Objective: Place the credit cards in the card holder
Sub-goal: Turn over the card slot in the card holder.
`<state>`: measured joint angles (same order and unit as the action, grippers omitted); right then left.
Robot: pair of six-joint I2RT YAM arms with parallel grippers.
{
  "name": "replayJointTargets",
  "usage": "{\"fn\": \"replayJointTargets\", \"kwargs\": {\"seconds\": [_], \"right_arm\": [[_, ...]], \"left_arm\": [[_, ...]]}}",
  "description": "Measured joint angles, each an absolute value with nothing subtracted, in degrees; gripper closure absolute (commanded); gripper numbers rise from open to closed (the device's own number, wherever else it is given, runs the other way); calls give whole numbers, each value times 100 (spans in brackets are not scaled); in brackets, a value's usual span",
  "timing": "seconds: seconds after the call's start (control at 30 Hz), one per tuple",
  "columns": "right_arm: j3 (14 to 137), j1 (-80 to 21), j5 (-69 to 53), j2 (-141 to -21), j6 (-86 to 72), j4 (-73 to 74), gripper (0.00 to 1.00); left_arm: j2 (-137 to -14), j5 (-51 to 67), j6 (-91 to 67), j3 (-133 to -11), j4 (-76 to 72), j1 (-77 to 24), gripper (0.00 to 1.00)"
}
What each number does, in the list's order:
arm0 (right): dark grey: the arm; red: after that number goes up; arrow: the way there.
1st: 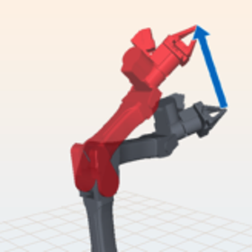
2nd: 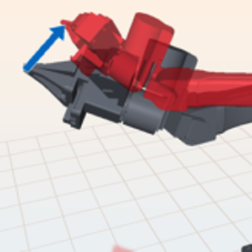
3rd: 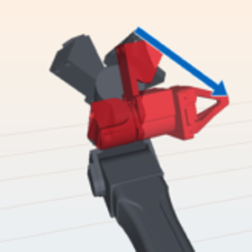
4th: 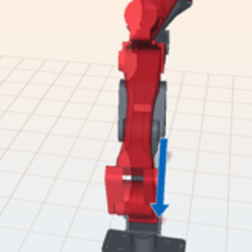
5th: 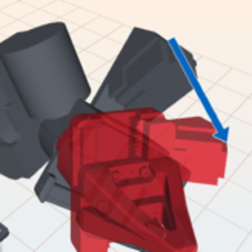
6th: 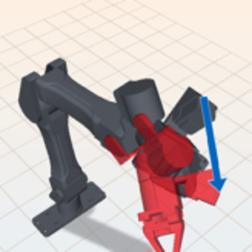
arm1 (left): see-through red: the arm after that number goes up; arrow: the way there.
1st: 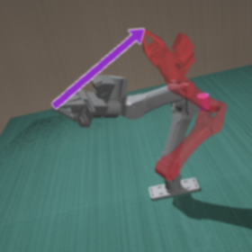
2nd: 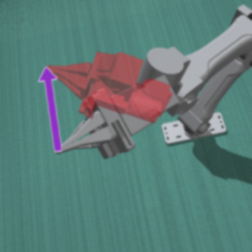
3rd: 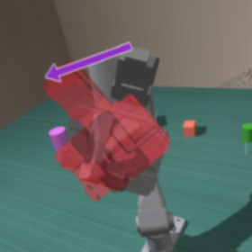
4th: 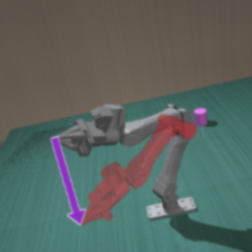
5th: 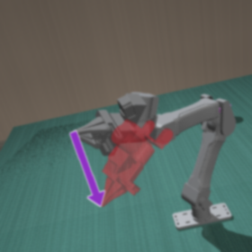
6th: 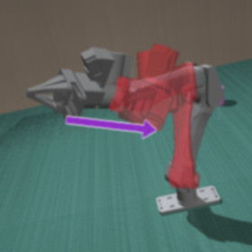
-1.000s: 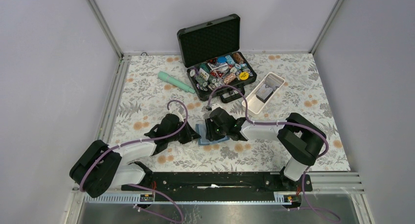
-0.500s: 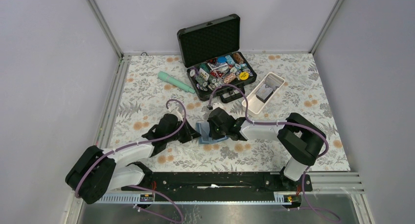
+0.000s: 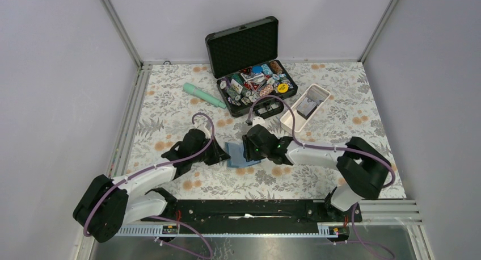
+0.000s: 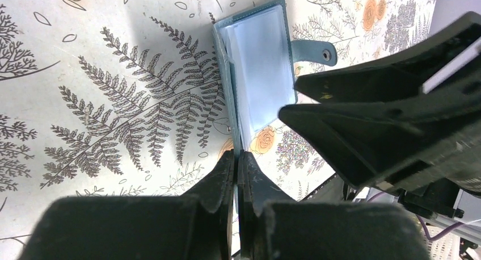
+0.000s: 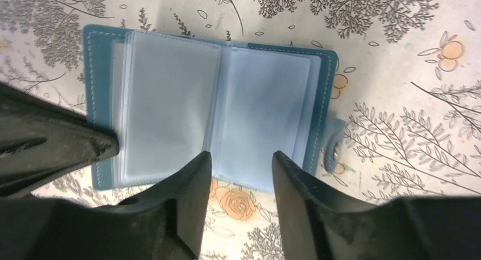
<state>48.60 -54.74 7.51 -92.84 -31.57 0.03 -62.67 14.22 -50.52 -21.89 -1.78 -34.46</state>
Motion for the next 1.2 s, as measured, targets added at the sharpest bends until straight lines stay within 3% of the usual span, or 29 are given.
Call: {"fn": "replayJointTargets", "kwargs": {"seconds": [0.1,0.33,1.2], "right_arm": [[4619,-5474,755,-8818,-3144,-30,34],[4309,-5474,-27,-8239,-3039,-683,33],[4753,-5524,-325,-9564,-3094,-1055,35]], "left_arm": [[-6267,1426,-4989,-2270,-40,-3441,100],[-6270,1439,-4932,-2324,84,-3422,100],[-6267,1435,-4910,-2327,161,-3387,100]]}}
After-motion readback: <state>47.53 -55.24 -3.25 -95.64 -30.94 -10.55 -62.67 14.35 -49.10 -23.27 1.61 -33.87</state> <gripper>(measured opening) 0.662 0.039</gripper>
